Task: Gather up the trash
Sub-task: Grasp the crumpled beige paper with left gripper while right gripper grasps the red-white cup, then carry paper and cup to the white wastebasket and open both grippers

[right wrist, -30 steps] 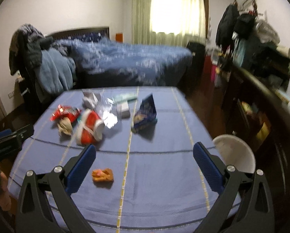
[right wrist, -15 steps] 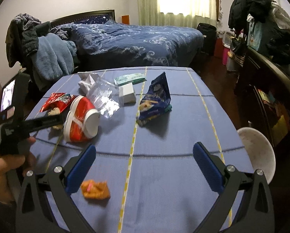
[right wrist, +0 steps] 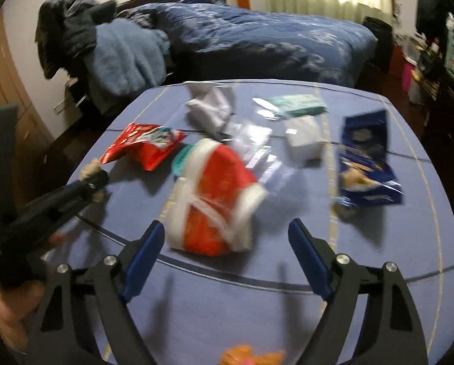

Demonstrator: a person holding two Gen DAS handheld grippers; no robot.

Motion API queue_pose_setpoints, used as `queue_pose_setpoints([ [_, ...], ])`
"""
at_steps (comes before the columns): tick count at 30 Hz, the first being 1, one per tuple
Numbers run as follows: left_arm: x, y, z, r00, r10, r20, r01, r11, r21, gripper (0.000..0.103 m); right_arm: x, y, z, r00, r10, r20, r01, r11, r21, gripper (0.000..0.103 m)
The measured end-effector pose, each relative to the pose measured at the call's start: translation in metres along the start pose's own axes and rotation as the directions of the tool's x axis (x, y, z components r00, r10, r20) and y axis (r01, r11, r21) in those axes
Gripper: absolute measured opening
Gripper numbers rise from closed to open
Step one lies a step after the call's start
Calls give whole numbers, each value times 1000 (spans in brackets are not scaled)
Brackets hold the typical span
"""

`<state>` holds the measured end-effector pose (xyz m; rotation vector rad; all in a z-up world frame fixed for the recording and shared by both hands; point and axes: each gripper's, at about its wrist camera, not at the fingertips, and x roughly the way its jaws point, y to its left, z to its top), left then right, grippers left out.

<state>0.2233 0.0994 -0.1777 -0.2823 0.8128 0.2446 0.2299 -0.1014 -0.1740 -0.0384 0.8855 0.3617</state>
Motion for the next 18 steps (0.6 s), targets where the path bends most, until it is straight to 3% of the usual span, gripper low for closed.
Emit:
queue_pose_setpoints([
  [5, -18, 28, -1, 999, 32, 42, -31, 999, -27, 18, 22, 19, 8, 999, -14, -35, 13, 1000, -12, 76],
  [6, -20, 31, -2, 999, 30, 42, -28, 999, -30, 19, 26, 21, 9, 999, -25, -41, 24, 1000, -14, 67],
  [7, -22, 35, -2, 999, 27, 41, -25, 999, -34, 19, 29, 23, 9, 999, -33, -43, 32, 999, -17, 65],
  [18, -51, 32, -10, 997, -36, 63, 37, 999, -29, 19, -25, 19, -9, 998, -5, 55, 7, 1000, -31, 64],
])
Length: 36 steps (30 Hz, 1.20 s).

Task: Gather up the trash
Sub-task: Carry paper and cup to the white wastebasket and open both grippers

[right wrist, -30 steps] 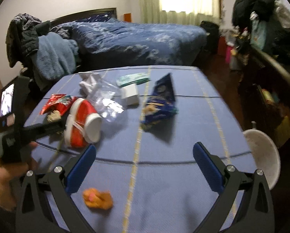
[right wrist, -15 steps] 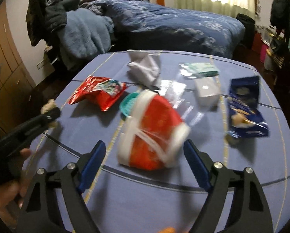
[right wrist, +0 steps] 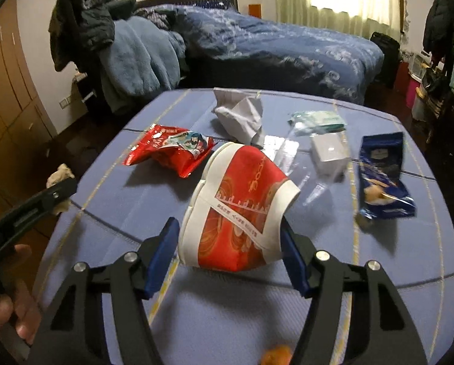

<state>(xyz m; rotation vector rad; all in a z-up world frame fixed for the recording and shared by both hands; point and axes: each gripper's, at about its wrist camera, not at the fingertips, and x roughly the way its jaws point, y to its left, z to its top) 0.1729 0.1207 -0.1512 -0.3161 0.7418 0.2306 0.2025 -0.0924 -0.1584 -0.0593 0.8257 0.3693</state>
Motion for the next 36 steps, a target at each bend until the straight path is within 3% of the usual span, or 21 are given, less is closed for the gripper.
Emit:
queue_pose_setpoints([
  [9, -39, -69, -11, 993, -121, 18, 117, 984, 134, 19, -63, -54, -33, 996, -57, 67, 51, 994, 93, 65],
  [15, -54, -147, -24, 967, -254, -14, 248, 928, 277, 19, -98, -111, -57, 984, -145, 105, 121, 971, 207, 65],
  [19, -51, -205, -35, 933, -349, -82, 355, 865, 355, 19, -122, -161, -76, 967, -222, 125, 175, 934, 310, 65],
  [22, -47, -255, -43, 897, -418, -143, 439, 802, 406, 19, -136, -198, -89, 949, -287, 132, 219, 898, 381, 65],
  [28, -46, -344, -67, 841, -491, -225, 533, 684, 498, 19, -163, -265, -114, 906, -403, 131, 294, 819, 493, 65],
  [32, -43, -391, -82, 817, -512, -267, 567, 625, 536, 19, -176, -305, -128, 875, -471, 116, 339, 764, 549, 65],
  [36, -34, -434, -97, 811, -504, -295, 573, 585, 575, 19, -178, -335, -135, 854, -513, 88, 378, 728, 572, 65],
])
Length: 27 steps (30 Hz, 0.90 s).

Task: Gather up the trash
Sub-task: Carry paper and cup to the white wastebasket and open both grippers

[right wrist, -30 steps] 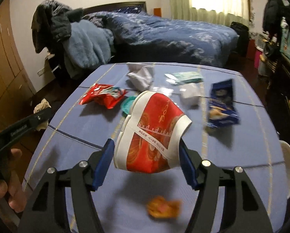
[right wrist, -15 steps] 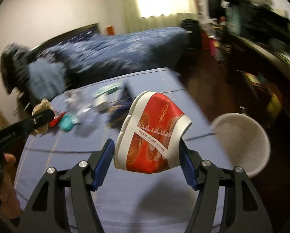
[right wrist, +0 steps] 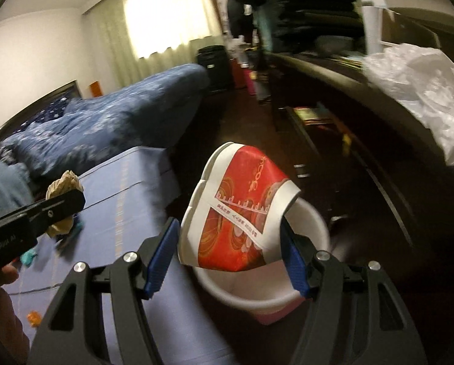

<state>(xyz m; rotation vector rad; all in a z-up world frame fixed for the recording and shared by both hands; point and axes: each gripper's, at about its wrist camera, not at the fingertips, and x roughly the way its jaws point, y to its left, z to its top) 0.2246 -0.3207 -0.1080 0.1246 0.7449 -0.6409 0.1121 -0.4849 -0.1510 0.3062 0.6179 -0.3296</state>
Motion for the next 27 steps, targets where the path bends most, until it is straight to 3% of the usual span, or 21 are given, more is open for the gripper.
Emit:
queue_pose_setpoints([
  [14, 86, -28, 21, 992, -42, -122, 41, 999, -12, 23, 69, -47, 5, 988, -118, -95, 119, 993, 6, 65],
  [15, 90, -30, 21, 991, -45, -129, 43, 999, -16, 27, 74, -47, 6, 987, -122, -102, 122, 992, 0, 65],
  [17, 99, -31, 20, 989, -62, -137, 58, 998, -30, 53, 86, -48, 4, 982, -138, -128, 138, 990, -8, 67],
  [18, 100, -31, 19, 989, -60, -134, 55, 998, -34, 60, 89, -47, 4, 981, -141, -136, 140, 990, -16, 67],
  [22, 107, -29, 19, 990, -74, -123, 68, 996, -51, 91, 98, -46, -2, 978, -147, -147, 141, 989, -51, 79],
  [27, 113, -23, 19, 988, -68, -136, 58, 996, -74, 92, 107, -45, -9, 971, -162, -175, 153, 986, -64, 80],
])
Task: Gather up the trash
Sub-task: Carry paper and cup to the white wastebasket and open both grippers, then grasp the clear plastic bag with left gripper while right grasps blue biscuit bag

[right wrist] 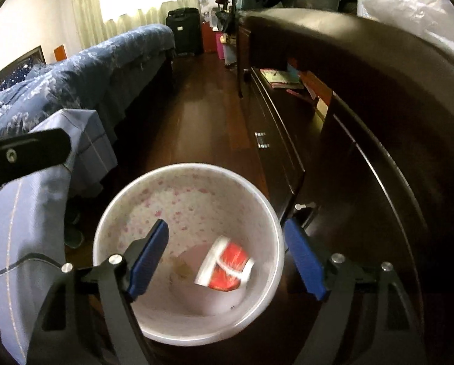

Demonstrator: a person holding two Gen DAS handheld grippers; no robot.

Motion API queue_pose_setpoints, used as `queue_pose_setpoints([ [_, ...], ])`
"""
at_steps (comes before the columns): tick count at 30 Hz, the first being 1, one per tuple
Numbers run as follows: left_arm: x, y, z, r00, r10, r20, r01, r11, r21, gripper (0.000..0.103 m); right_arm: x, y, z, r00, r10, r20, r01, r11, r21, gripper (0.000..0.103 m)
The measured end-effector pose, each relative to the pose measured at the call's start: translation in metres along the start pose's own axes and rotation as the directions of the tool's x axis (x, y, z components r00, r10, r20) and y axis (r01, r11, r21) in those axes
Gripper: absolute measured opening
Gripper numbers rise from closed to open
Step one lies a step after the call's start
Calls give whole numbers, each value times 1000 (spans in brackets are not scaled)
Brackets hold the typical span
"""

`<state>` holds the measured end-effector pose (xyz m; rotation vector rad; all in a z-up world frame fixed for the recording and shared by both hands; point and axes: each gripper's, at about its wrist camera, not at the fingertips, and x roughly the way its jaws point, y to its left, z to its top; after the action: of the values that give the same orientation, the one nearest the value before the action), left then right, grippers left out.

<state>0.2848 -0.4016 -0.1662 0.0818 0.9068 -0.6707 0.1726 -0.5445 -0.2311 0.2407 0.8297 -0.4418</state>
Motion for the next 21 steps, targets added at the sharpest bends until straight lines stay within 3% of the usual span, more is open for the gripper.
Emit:
queue_pose_setpoints([
  [12, -40, 25, -13, 997, 65, 29, -64, 997, -35, 92, -37, 7, -5, 1000, 10, 12, -11, 999, 36, 86],
  [21, -110, 75, -43, 985, 153, 84, -144, 984, -105, 95, -87, 63, -14, 993, 109, 43, -107, 994, -30, 90],
])
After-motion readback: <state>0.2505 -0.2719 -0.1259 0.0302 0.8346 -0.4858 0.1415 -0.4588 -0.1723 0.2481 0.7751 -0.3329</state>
